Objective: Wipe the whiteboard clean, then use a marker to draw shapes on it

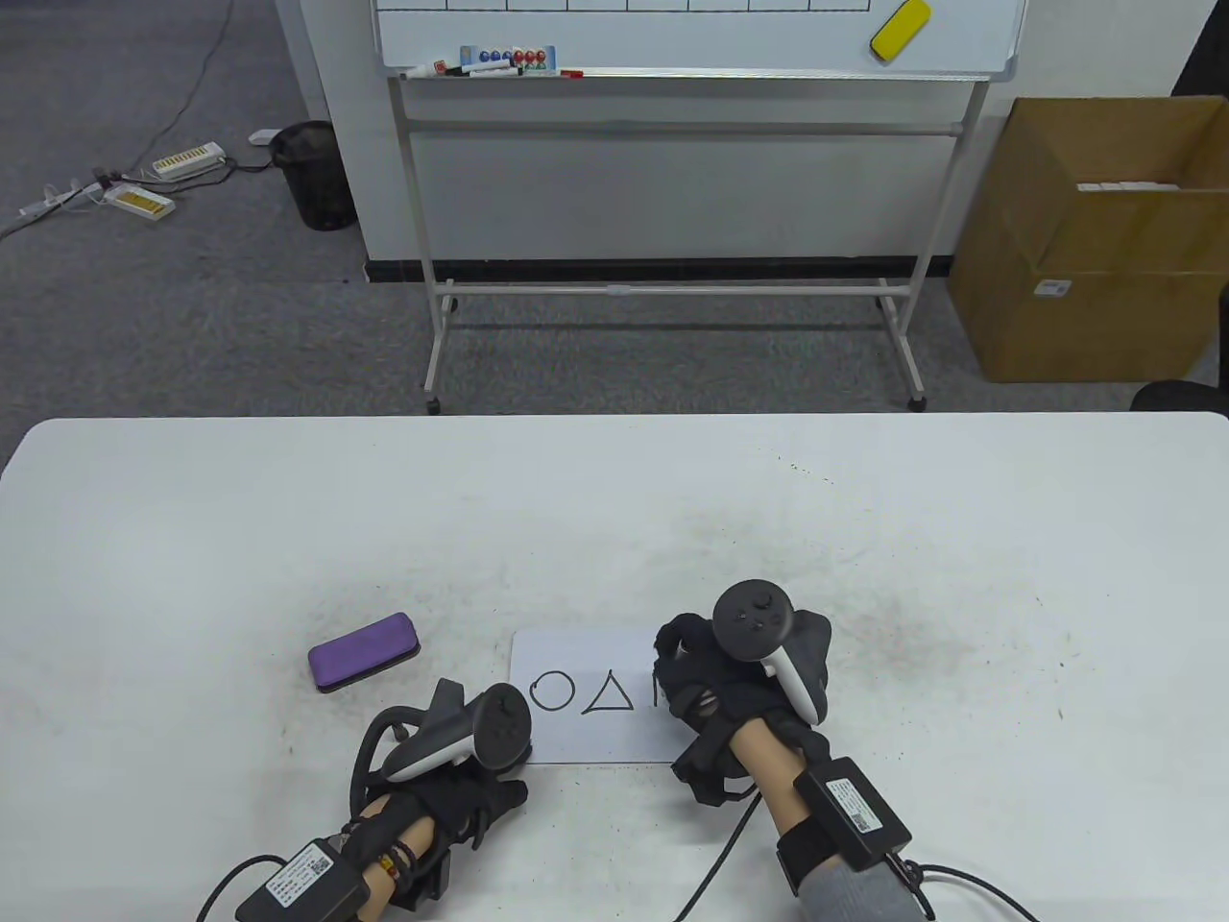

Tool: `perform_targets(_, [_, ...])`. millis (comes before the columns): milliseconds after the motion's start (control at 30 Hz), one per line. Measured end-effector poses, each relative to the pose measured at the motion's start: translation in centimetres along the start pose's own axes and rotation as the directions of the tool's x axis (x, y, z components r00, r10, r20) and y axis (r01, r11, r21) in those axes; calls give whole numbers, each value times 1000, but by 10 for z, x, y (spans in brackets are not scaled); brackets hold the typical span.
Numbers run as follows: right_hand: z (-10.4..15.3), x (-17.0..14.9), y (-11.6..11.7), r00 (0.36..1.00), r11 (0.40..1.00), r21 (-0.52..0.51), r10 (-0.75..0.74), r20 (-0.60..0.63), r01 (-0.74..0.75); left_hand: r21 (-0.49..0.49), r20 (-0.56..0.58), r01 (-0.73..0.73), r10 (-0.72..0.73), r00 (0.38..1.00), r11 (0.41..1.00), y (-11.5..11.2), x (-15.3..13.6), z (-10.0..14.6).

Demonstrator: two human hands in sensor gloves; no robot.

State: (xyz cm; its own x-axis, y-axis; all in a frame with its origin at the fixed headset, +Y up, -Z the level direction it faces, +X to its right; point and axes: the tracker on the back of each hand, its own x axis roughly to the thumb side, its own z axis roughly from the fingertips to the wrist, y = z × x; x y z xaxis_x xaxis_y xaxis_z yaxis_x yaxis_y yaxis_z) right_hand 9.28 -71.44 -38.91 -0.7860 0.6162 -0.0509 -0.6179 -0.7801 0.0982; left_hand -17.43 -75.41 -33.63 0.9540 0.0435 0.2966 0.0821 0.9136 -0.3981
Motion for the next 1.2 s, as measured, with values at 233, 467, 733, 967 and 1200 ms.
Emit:
perform_targets(233, [-1,1,12,1000,1000,23,17,-6,-16,-1,0,1,-1,1000,1000,0,0,0])
perform_targets(467, [1,-10,-1,996,998,-7,63,-56,-63,0,-1,1,-1,1000,1000,0,0,0])
perform_targets(733, [4,-28,-10,998,1000,-21,-1,-68,0,3,-1,3,-3,1000,1000,0,0,0])
perform_targets(967, [26,-40,-40,957,949,-134,-290,-10,286,89,15,-78,77,997,993,8,-8,8])
perform_targets(1200, [48,-55,-49,892,877,-163,-440,102,452,319,-72,-202,236,969,926,37,-43,30])
